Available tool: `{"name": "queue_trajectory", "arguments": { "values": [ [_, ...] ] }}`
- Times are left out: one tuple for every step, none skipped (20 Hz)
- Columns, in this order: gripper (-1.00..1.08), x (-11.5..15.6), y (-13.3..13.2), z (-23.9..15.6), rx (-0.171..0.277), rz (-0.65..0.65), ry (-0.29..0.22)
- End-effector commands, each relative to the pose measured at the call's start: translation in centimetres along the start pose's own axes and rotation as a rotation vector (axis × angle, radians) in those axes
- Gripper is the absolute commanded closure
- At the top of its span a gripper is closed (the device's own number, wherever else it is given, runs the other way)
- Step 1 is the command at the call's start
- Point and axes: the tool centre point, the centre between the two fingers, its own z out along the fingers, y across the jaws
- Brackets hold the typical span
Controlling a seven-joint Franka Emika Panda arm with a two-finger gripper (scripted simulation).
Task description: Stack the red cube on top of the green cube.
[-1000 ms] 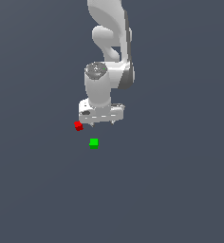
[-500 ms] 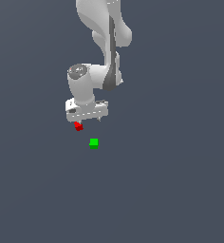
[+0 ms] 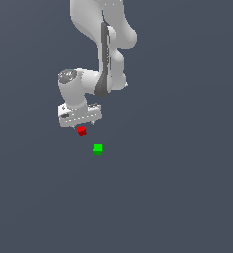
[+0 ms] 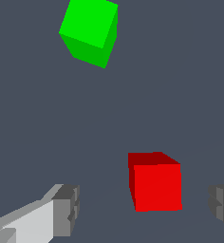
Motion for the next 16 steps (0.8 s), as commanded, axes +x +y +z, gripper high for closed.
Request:
{"name": "queue_trajectory", "arguments": {
  "values": [
    [-0.92, -0.5, 0.8, 0.3, -0.001, -0.015, 0.002],
    [-0.92, -0.7, 1.1, 0.4, -0.001, -0.02, 0.003],
    [-0.92, -0.8, 1.3, 0.5, -0.002, -0.023, 0.003],
    [-0.92, -0.9, 1.5, 0.6, -0.002, -0.026, 0.003],
    [-0.92, -1.0, 1.6, 0.7, -0.002, -0.029, 0.004],
    [-0.92, -1.1, 1.8, 0.7, -0.002, -0.031, 0.004],
    [-0.92, -1.1, 1.9, 0.7, -0.002, -0.032, 0.004],
    [-0.92, -1.2, 1.9, 0.8, -0.002, -0.033, 0.004],
    [-0.92, -1.2, 2.0, 0.8, -0.002, -0.033, 0.004],
    [-0.92, -1.1, 2.0, 0.8, -0.002, -0.033, 0.004],
    [-0.92, -1.1, 2.0, 0.8, -0.002, -0.033, 0.004],
    [-0.92, -1.1, 2.0, 0.8, -0.002, -0.032, 0.004],
    [-0.92, -1.1, 2.0, 0.8, -0.002, -0.032, 0.004],
    [-0.92, -1.1, 2.0, 0.9, -0.002, -0.032, 0.004],
    [-0.92, -1.1, 2.0, 1.0, -0.002, -0.032, 0.004],
    [-0.92, -1.2, 1.9, 1.2, -0.002, -0.032, 0.004]
  ]
}}
